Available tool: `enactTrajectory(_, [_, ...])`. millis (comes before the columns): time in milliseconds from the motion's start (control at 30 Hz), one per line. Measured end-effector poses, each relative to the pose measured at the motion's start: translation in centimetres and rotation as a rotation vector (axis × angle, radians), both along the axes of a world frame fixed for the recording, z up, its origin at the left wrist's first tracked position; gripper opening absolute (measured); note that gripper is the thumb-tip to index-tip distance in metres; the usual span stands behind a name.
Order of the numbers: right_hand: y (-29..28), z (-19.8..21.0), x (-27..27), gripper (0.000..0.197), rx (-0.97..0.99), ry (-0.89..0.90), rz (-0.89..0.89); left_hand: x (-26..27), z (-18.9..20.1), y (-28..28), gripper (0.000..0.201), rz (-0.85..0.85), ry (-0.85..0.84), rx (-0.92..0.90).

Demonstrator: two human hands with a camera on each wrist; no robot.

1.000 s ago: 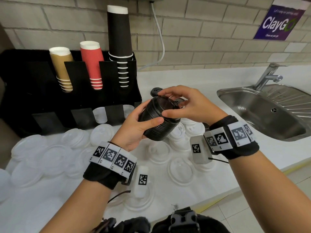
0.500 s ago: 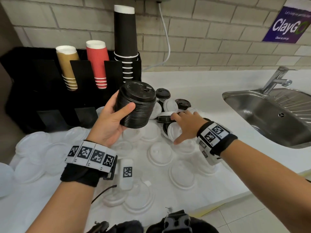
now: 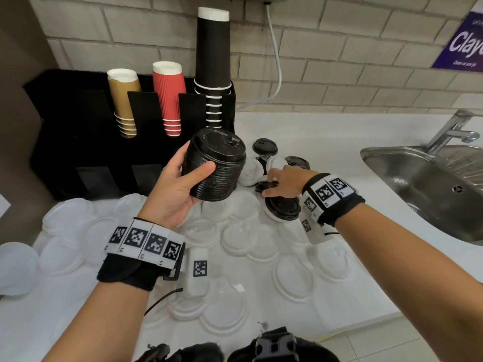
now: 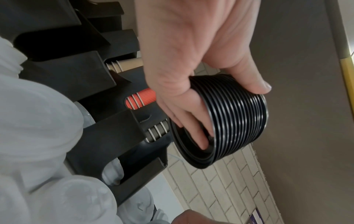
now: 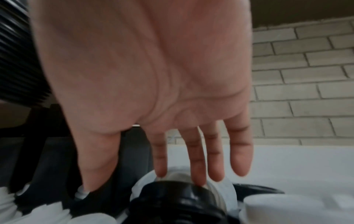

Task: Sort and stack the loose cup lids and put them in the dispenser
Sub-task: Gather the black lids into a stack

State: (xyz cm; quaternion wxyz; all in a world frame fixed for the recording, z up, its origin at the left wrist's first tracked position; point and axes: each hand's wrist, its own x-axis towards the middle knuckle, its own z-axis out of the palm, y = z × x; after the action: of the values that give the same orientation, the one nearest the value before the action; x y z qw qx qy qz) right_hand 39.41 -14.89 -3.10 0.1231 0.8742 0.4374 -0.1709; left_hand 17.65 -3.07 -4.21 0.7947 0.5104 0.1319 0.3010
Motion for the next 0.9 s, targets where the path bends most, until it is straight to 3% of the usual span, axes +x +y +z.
enactTrajectory(167, [1.1, -1.0, 0.6, 0.072, 0.018, -0.018, -0.093, -0.1, -0.1, 0.5, 0.071, 0.004, 0.005, 0.001])
enactTrajectory(333, [2.4, -1.7, 0.2, 0.054, 0.054, -0.006, -0.046, -0.1, 0.0, 0.7, 0.077, -0.006, 0.009, 0.000])
enactTrajectory(500, [2.0, -0.5, 0.4, 0.046, 0.109, 0.048, -0.069, -0.1, -0.1, 0.8, 0.067, 0.000, 0.012, -0.006])
enactTrajectory(667, [2.4, -0.4, -0.1, 0.057, -0.013, 0.029, -0.013, 0.0, 0.0, 0.6, 0.070, 0.005, 0.024, -0.007])
enactTrajectory(900, [4.7, -2.6, 0.1, 0.061, -0.016, -0.091, 0.029, -0.6, -0.1, 0.5, 0.069, 0.016, 0.024, -0.013])
